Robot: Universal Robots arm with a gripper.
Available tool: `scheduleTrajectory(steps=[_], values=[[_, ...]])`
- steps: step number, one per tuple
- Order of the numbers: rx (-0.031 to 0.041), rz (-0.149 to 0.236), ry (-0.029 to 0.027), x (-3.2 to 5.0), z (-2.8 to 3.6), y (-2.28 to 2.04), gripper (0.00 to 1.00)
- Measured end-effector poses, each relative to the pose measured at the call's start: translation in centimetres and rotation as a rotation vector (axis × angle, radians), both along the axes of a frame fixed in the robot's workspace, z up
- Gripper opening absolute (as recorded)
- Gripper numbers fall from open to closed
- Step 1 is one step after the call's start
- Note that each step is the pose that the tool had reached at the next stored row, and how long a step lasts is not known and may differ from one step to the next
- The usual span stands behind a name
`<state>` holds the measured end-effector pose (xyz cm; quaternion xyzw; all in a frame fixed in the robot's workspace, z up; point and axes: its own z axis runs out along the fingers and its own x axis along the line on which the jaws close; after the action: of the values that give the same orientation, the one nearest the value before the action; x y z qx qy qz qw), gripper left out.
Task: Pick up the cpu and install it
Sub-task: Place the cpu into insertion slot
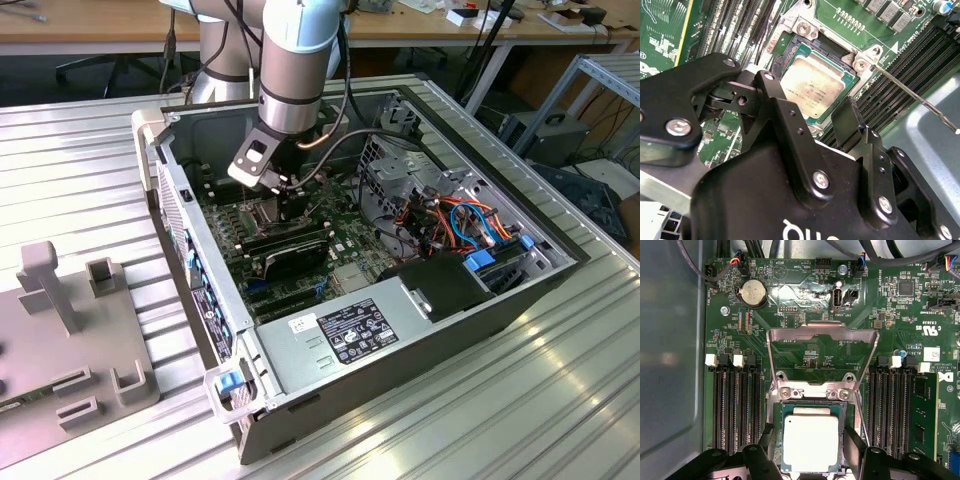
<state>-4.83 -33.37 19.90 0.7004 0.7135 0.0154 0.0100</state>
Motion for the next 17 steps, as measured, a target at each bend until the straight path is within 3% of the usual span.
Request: scheduleTrajectory(steps=[6, 7, 17], values=[[-0.0001, 0.0, 0.0, 0.0, -0.02, 0.0, 0.65], [0.0, 0.0, 0.0, 0.0, -0.02, 0.0, 0.57], [-0.0002, 0.0, 0.0002, 0.0, -0.05, 0.0, 0.56]])
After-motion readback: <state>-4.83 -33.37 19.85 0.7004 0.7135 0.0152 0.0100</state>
